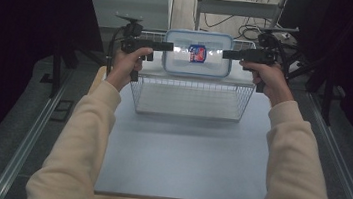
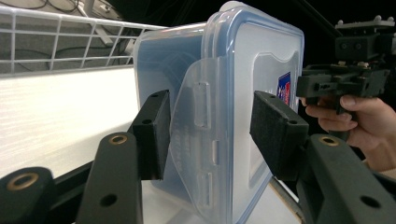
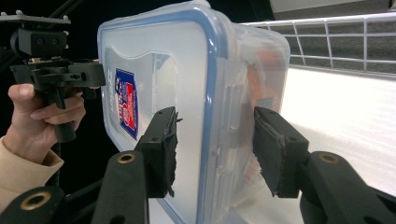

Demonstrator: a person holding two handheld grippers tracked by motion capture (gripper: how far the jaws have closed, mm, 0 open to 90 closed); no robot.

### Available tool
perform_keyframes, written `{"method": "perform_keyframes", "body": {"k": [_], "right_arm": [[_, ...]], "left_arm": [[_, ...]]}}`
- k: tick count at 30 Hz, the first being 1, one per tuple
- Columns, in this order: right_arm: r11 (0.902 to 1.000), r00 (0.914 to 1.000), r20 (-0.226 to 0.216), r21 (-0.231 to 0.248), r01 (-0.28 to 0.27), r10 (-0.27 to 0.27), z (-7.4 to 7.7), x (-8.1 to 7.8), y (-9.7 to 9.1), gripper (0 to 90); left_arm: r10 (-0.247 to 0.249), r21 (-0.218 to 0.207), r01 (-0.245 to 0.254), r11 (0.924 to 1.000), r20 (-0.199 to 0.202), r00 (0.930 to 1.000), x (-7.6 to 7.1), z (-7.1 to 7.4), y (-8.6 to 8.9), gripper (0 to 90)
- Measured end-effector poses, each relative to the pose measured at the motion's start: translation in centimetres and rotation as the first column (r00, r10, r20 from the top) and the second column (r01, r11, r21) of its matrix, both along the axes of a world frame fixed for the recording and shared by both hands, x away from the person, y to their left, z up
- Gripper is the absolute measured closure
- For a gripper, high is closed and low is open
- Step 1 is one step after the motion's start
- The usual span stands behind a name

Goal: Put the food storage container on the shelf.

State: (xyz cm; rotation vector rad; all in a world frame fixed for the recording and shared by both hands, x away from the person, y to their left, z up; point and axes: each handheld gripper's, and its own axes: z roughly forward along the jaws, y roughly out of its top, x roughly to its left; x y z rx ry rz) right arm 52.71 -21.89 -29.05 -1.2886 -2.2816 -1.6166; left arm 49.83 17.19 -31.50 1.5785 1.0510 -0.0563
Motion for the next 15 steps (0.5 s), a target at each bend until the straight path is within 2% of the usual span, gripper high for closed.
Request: {"method": "perform_keyframes", "body": {"k": [8,10,15], "right_arm": [[0.9996,0.9985,-0.051,0.016,0.022,-0.022,-0.1,1.1,0.1,49.8],[0.999,0.996,-0.084,0.028,0.035,-0.033,-0.2,1.6,0.1,49.4],[0.9974,0.9916,-0.116,0.039,0.061,-0.056,-0.4,2.1,0.1,48.9]], "left_arm": [[0.038,-0.045,-0.04,0.9982,-0.048,0.9981,1.0,-0.4,0.0,49.2],[0.056,-0.065,-0.06,0.9961,-0.066,0.9963,1.5,-0.6,-0.1,49.1],[0.064,-0.089,-0.071,0.9935,-0.08,0.9947,2.1,-1.0,0.0,48.8]]}}
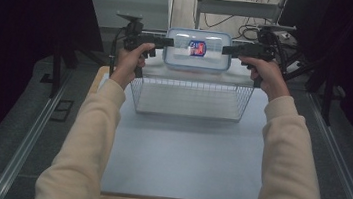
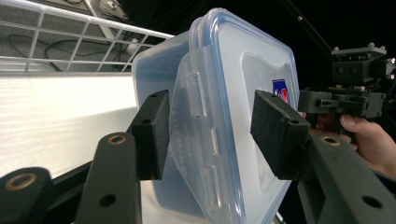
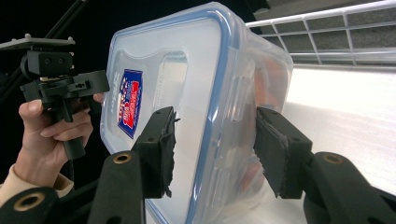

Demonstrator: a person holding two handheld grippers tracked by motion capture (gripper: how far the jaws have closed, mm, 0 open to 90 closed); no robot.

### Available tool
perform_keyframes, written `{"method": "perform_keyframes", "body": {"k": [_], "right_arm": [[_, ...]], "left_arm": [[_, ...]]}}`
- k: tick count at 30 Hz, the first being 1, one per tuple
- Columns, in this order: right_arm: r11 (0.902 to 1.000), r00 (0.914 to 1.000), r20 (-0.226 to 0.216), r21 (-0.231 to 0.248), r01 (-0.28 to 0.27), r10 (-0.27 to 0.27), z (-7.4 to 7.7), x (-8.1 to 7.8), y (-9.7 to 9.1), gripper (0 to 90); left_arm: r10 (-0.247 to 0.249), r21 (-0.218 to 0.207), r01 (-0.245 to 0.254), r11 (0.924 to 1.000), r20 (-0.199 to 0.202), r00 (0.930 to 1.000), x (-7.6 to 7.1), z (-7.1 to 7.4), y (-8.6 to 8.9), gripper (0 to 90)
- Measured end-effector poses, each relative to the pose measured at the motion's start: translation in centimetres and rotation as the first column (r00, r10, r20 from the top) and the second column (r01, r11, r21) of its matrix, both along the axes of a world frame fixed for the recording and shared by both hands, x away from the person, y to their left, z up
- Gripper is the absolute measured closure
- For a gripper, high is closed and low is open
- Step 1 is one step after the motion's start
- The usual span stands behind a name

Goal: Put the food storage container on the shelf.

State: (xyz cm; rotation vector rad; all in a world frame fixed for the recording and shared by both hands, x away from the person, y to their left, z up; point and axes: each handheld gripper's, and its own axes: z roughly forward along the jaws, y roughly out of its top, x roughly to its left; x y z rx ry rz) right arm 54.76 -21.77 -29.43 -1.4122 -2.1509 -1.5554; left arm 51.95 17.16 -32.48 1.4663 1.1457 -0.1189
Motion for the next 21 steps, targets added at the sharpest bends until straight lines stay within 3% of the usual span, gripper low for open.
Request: {"method": "perform_keyframes", "body": {"k": [7,9,10,11,16,21], "right_arm": [[0.9981,0.9972,-0.041,-0.007,0.062,-0.062,0.0,0.3,0.2,47.8],[0.9958,0.9953,-0.044,-0.032,0.085,-0.087,0.1,0.3,0.5,50.0],[0.9948,0.9948,-0.043,-0.048,0.09,-0.092,0.1,0.3,0.6,49.3],[0.9923,0.9939,-0.04,-0.074,0.1,-0.103,0.0,0.3,0.9,48.0],[0.9892,0.9906,-0.033,-0.066,0.131,-0.133,0.0,0.2,1.0,49.3],[0.9885,0.9908,-0.01,-0.071,0.134,-0.135,-0.1,-0.1,0.8,47.2]], "left_arm": [[0.008,-0.019,-0.009,0.9998,-0.04,0.9992,0.8,-0.5,0.0,48.0],[0.026,0.009,-0.025,0.9996,-0.051,0.9983,1.1,-0.8,0.0,45.7],[0.036,0.027,-0.035,0.999,-0.053,0.9979,1.2,-1.0,-0.1,45.1],[0.034,0.004,-0.033,0.9994,-0.061,0.9976,1.4,-1.2,0.0,45.5],[0.068,0.012,-0.067,0.9977,-0.066,0.9955,1.4,-1.0,-0.5,44.7],[0.064,0.031,-0.062,0.9976,-0.049,0.9968,1.4,-0.9,-0.5,42.7]]}}
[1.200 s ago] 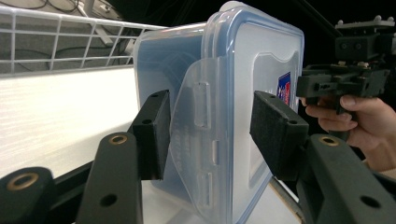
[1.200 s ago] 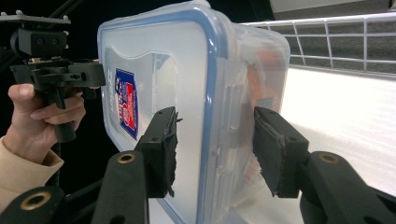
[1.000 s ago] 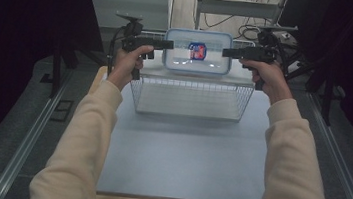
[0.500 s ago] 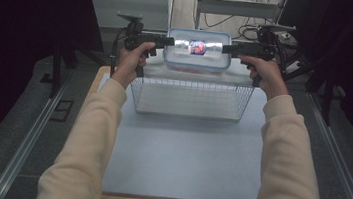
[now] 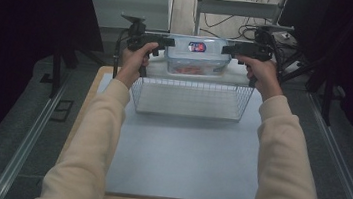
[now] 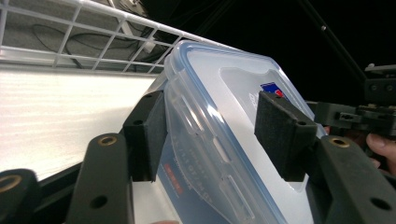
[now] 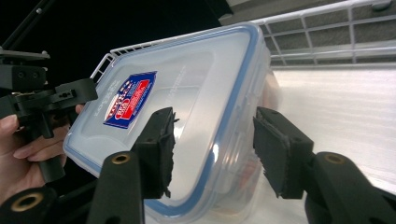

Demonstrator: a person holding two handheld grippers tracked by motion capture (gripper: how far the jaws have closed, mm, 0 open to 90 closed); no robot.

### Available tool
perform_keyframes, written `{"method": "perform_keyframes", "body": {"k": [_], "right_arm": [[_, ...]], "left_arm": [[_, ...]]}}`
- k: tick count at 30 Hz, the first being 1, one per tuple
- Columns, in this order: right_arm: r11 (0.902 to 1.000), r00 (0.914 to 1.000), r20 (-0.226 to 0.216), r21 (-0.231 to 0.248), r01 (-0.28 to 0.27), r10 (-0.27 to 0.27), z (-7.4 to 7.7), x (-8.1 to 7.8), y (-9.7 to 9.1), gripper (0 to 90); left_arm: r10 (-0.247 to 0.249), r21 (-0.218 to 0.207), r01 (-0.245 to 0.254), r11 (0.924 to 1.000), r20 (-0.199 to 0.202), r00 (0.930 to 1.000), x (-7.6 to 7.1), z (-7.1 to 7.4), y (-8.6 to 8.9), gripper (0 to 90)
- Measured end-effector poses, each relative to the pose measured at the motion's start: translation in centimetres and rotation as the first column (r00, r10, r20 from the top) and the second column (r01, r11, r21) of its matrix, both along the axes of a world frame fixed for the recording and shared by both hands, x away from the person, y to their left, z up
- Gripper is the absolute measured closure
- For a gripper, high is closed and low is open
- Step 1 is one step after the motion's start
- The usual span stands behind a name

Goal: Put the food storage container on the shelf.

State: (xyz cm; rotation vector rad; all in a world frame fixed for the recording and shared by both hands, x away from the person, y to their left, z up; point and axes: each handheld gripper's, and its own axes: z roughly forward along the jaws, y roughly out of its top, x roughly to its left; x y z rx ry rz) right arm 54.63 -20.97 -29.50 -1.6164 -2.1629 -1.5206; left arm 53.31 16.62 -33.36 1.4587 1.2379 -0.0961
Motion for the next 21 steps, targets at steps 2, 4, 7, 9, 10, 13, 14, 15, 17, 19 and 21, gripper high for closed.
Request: {"method": "perform_keyframes", "body": {"k": [2,4,7,9,10,13,14,15,17,19,21], "right_arm": [[0.9999,0.9998,0.021,0.014,0.004,-0.005,0.1,-0.3,-0.5,45.1],[0.9999,0.9988,0.048,0.012,0.0,0.0,0.2,-0.7,-0.8,43.9],[0.9999,0.9955,0.093,-0.003,-0.016,0.016,0.5,-1.5,-1.4,40.9],[0.9996,0.9917,0.125,-0.008,-0.028,0.029,0.5,-2.2,-1.8,39.0],[0.9992,0.9895,0.139,-0.014,-0.039,0.04,0.5,-2.6,-2.0,38.5],[0.9973,0.9826,0.173,-0.04,-0.061,0.067,0.3,-3.9,-2.5,36.1],[0.9969,0.9797,0.187,-0.042,-0.067,0.074,0.3,-4.3,-2.7,35.5],[0.9965,0.9779,0.193,-0.042,-0.073,0.08,0.2,-4.8,-2.9,34.7],[0.9943,0.9723,0.211,-0.058,-0.09,0.1,0.1,-5.7,-3.2,33.5],[0.9922,0.9681,0.223,-0.073,-0.101,0.115,-0.1,-6.9,-3.5,32.4],[0.9894,0.9625,0.237,-0.09,-0.114,0.133,-0.5,-8.1,-3.8,30.7]], "left_arm": [[0.026,0.014,-0.026,0.9996,0.035,0.999,-0.4,0.3,0.2,41.4],[0.035,0.006,-0.035,0.9994,0.057,0.9977,-0.7,0.7,0.5,40.3],[0.031,0.026,-0.034,0.9991,0.093,0.9951,-1.6,1.5,0.7,38.3],[0.028,0.057,-0.035,0.9978,0.114,0.9931,-2.3,1.8,0.9,37.0],[0.023,0.072,-0.032,0.9969,0.122,0.9923,-2.8,1.9,0.9,36.3],[0.004,0.119,-0.022,0.9927,0.155,0.9879,-4.2,2.1,1.2,34.3],[-0.004,0.131,-0.018,0.9912,0.167,0.986,-4.7,2.1,1.3,33.9],[-0.015,0.142,-0.011,0.9898,0.176,0.9843,-5.2,2.1,1.3,33.3],[-0.033,0.158,0.002,0.9874,0.193,0.9807,-6.4,2.0,1.3,32.4],[-0.05,0.197,0.008,0.9803,0.211,0.9762,-7.6,1.9,1.4,31.9],[-0.041,0.223,-0.009,0.9747,0.219,0.9748,-8.9,1.7,1.4,31.6]]}}
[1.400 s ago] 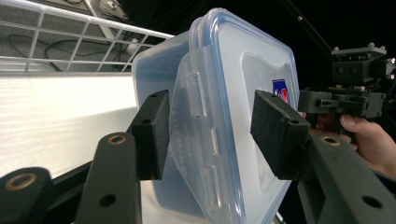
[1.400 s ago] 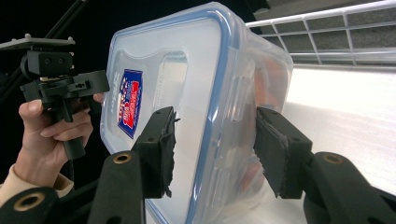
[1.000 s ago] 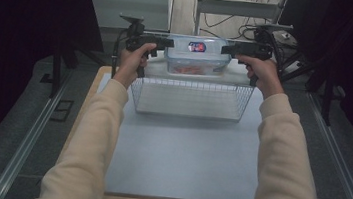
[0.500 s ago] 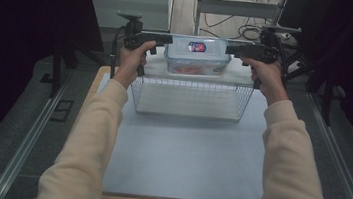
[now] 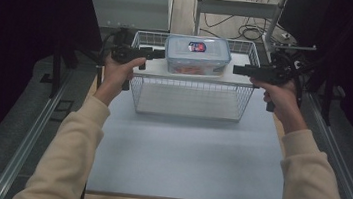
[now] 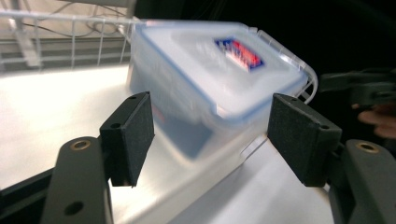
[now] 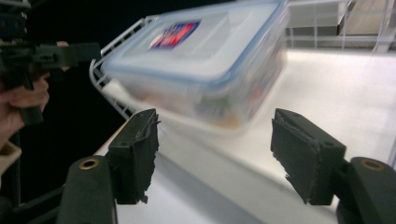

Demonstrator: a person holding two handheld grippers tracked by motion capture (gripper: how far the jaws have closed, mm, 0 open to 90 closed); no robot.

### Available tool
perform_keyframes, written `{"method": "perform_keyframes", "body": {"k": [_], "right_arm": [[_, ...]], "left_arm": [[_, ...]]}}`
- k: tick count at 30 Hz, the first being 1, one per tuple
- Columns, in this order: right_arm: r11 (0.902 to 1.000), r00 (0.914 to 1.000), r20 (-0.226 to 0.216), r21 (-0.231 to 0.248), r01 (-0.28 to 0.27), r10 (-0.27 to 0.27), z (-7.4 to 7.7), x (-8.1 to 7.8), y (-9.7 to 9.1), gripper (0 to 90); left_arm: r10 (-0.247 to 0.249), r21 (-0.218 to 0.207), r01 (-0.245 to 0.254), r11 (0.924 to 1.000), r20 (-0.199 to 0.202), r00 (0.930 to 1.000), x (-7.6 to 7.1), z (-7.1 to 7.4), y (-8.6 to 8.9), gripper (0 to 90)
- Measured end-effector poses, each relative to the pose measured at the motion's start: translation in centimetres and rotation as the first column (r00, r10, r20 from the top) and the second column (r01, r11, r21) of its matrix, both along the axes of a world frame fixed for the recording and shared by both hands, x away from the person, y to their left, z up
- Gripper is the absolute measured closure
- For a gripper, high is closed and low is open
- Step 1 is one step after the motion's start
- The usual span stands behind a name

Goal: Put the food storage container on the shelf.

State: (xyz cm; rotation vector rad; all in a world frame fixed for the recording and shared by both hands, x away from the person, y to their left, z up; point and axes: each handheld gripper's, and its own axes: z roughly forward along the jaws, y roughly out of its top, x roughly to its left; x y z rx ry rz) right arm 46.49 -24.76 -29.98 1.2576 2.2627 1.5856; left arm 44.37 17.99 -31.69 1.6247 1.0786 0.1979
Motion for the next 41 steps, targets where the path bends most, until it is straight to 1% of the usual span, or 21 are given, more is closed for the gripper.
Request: {"method": "perform_keyframes", "body": {"k": [1,2,6,8,9,10,11,12,13,15,19,21,23,24,25,26,27,28,33,39,41], "right_arm": [[1.0,0.9999,0.009,-0.007,-0.006,0.006,-0.2,-0.7,-0.2,30.4],[0.9999,0.9997,0.021,-0.011,-0.012,0.012,-0.5,-1.4,-0.4,30.3],[0.9985,0.998,0.048,-0.039,-0.039,0.041,-2.3,-4.2,-1.1,29.1],[0.9974,0.997,0.051,-0.046,-0.056,0.059,-3.6,-5.6,-1.6,28.6],[0.9967,0.9962,0.053,-0.047,-0.067,0.069,-4.3,-6.1,-1.8,28.3],[0.9963,0.996,0.049,-0.045,-0.073,0.075,-5.0,-6.7,-1.9,28.1],[0.9956,0.9952,0.051,-0.046,-0.082,0.084,-5.7,-7.3,-2.1,27.8],[0.9956,0.9952,0.051,-0.046,-0.082,0.084,-5.7,-7.3,-2.1,27.8],[0.9938,0.9939,0.042,-0.05,-0.1,0.102,-7.1,-8.3,-2.2,27.1],[0.9923,0.993,0.034,-0.055,-0.112,0.114,-8.4,-9.2,-2.3,26.7],[0.9897,0.9918,0.016,-0.069,-0.125,0.127,-10.9,-10.8,-2.2,25.6],[0.9892,0.991,0.006,-0.062,-0.133,0.133,-12.1,-11.5,-2.2,25.5],[0.9873,0.9894,-0.011,-0.064,-0.145,0.145,-13.3,-12.2,-2.1,25.3],[0.9847,0.9877,-0.015,-0.076,-0.156,0.156,-13.8,-12.5,-2.0,24.7],[0.9818,0.9865,-0.016,-0.096,-0.164,0.163,-14.1,-12.7,-1.8,24.3],[0.9818,0.9865,-0.016,-0.096,-0.164,0.163,-14.1,-12.7,-1.8,24.3],[0.979,0.9856,-0.014,-0.114,-0.169,0.169,-14.4,-12.8,-1.6,24.1],[0.9768,0.9842,-0.016,-0.12,-0.177,0.177,-14.4,-12.9,-1.3,23.6],[0.9789,0.9855,0.014,-0.119,-0.166,0.169,-14.3,-13.1,-1.2,22.9],[0.9806,0.9875,0.013,-0.121,-0.154,0.157,-14.9,-13.1,-1.5,21.0],[0.9788,0.9898,0.028,-0.155,-0.134,0.14,-15.4,-13.3,-1.4,19.3]], "left_arm": [[0.0,0.0,0.0,1.0,0.0,1.0,0.0,0.0,0.0,31.5],[0.016,0.027,-0.017,0.9995,0.01,0.9998,-1.4,-0.5,-0.1,31.4],[-0.012,0.066,0.01,0.9978,0.029,0.9995,-4.4,-2.0,-0.3,30.7],[-0.033,0.058,0.032,0.9978,0.026,0.9991,-5.9,-3.2,-0.3,30.4],[-0.042,0.068,0.04,0.9969,0.026,0.9988,-6.7,-3.7,-0.3,30.2],[-0.045,0.097,0.041,0.9945,0.034,0.9984,-7.4,-4.4,-0.5,29.9],[-0.056,0.108,0.052,0.9928,0.035,0.9978,-8.3,-5.2,-0.6,29.8],[-0.056,0.108,0.052,0.9928,0.035,0.9978,-8.3,-5.2,-0.6,29.6],[-0.075,0.097,0.073,0.9926,0.024,0.9969,-9.4,-6.3,-0.7,29.6],[-0.09,0.112,0.088,0.9899,0.02,0.9957,-10.7,-7.7,-0.9,29.2],[-0.126,0.113,0.126,0.9856,-0.004,0.992,-12.6,-10.3,-1.3,29.0],[-0.137,0.122,0.138,0.983,-0.016,0.9905,-13.4,-11.4,-1.5,29.0],[-0.142,0.127,0.143,0.9816,-0.021,0.9897,-13.7,-11.9,-1.6,28.7],[-0.149,0.115,0.152,0.9817,-0.032,0.9883,-14.1,-12.7,-1.6,28.7],[-0.149,0.115,0.152,0.9817,-0.032,0.9883,-14.1,-12.7,-1.6,28.8],[-0.154,0.121,0.158,0.9799,-0.042,0.9871,-14.1,-12.9,-1.8,28.8],[-0.151,0.135,0.155,0.9787,-0.041,0.9877,-14.1,-12.9,-1.9,28.5],[-0.149,0.129,0.152,0.9799,-0.036,0.9882,-14.2,-12.9,-1.9,28.6],[-0.145,0.136,0.148,0.9796,-0.036,0.9888,-14.4,-13.2,-1.8,28.6],[-0.131,0.145,0.137,0.9799,-0.048,0.9902,-14.3,-14.2,-1.7,28.1],[-0.128,0.151,0.134,0.9794,-0.049,0.9905,-14.2,-14.6,-1.8,27.2]]}}
